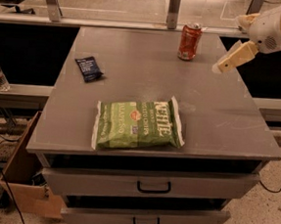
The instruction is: Pick coke can
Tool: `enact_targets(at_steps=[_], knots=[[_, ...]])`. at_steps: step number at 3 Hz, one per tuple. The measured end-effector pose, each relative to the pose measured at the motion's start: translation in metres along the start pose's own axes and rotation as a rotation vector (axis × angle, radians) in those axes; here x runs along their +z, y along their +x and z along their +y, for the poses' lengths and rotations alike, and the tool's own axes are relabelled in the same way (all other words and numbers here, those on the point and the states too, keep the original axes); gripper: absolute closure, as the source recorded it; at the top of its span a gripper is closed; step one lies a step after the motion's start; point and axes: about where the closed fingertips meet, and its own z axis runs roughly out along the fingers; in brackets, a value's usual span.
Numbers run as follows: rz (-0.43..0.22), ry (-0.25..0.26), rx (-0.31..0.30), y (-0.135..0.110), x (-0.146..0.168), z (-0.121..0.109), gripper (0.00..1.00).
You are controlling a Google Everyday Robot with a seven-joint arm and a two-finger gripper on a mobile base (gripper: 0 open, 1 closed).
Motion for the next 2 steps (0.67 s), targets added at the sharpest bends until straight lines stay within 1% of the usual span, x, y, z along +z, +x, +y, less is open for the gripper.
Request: enact_targets(at_steps=[1, 2], knots=[[0.000, 0.000, 0.000, 0.0000, 0.0001, 0.0000, 0.00], [-0.033, 0.036, 0.029, 0.0038, 0.0094, -0.0057, 0.00]])
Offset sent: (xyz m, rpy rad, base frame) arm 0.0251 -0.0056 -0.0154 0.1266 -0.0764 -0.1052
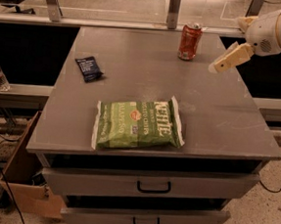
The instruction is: Pick coke can
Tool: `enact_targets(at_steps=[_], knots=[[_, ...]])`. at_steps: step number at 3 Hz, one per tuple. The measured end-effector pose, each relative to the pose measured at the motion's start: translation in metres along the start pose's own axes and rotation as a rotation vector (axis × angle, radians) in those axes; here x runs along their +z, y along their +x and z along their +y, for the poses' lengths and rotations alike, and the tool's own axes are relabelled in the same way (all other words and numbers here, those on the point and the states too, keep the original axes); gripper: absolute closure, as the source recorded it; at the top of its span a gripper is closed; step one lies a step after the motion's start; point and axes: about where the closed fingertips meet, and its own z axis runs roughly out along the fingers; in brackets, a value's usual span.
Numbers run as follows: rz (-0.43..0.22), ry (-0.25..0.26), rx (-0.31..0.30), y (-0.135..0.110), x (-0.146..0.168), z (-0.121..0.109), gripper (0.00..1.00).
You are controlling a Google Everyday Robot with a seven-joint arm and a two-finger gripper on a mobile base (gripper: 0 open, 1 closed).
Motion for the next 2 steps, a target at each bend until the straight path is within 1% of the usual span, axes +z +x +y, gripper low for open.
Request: enact_targets(at_steps=[1, 2], knots=[[-0.084, 0.073, 0.092, 0.014, 0.026, -0.017, 0.00], [-0.205, 0.157, 0.170, 0.015, 0.055, -0.042, 0.00]])
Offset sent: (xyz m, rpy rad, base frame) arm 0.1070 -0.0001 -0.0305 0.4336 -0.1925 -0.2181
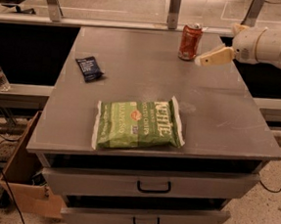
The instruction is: Pick coke can
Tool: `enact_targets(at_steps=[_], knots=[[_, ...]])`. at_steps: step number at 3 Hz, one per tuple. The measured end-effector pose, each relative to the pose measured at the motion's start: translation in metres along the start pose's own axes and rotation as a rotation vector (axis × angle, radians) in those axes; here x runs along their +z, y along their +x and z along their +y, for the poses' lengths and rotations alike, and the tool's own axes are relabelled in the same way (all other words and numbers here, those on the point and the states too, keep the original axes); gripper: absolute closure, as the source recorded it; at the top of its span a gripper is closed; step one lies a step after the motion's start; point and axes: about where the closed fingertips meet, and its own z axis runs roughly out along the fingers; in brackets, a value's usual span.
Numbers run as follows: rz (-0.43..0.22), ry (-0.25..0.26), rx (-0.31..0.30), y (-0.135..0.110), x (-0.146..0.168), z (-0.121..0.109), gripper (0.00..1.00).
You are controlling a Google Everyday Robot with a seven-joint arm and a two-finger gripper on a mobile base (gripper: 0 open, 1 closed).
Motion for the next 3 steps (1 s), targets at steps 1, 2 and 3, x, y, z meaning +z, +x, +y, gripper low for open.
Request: enact_targets(at_steps=[1, 2, 3], knots=[[-0.085, 0.044, 0.074, 0.003, 0.033, -0.015, 0.00], [-0.116, 0.040, 0.140, 0.010, 0.065, -0.022, 0.00], [-0.118, 0.015, 0.183, 0.017, 0.095, -0.022, 0.00]])
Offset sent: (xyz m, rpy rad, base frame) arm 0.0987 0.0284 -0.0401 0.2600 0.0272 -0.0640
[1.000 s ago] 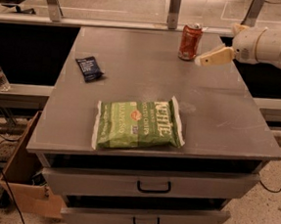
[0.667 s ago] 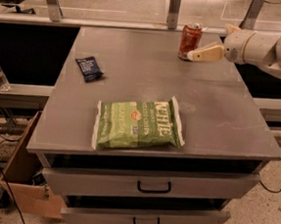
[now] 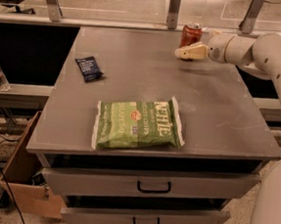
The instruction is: Pick coke can
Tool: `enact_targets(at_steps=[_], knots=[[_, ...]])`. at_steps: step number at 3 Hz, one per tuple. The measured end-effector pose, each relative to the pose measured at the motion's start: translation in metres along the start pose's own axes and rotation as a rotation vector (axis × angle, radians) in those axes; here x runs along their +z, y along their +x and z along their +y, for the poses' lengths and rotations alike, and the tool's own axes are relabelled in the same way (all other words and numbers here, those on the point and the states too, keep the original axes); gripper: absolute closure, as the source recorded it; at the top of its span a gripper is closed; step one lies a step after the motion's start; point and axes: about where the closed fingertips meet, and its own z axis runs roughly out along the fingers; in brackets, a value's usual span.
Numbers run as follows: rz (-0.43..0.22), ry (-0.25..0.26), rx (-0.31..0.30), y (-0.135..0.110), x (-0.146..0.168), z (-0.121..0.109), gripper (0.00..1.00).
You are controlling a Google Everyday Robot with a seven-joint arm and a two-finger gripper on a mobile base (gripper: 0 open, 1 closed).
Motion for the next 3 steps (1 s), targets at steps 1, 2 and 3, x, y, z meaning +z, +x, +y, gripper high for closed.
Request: enact_targets(at_steps=[1, 2, 3], knots=[[-0.002, -0.001, 0.029, 0.008, 0.020, -0.005, 0.17], [-0.018, -0.023, 0.067, 0.013, 0.033, -0.002, 0.41], [-0.036, -0.050, 0.093, 0.009, 0.030, 0.005, 0.64]])
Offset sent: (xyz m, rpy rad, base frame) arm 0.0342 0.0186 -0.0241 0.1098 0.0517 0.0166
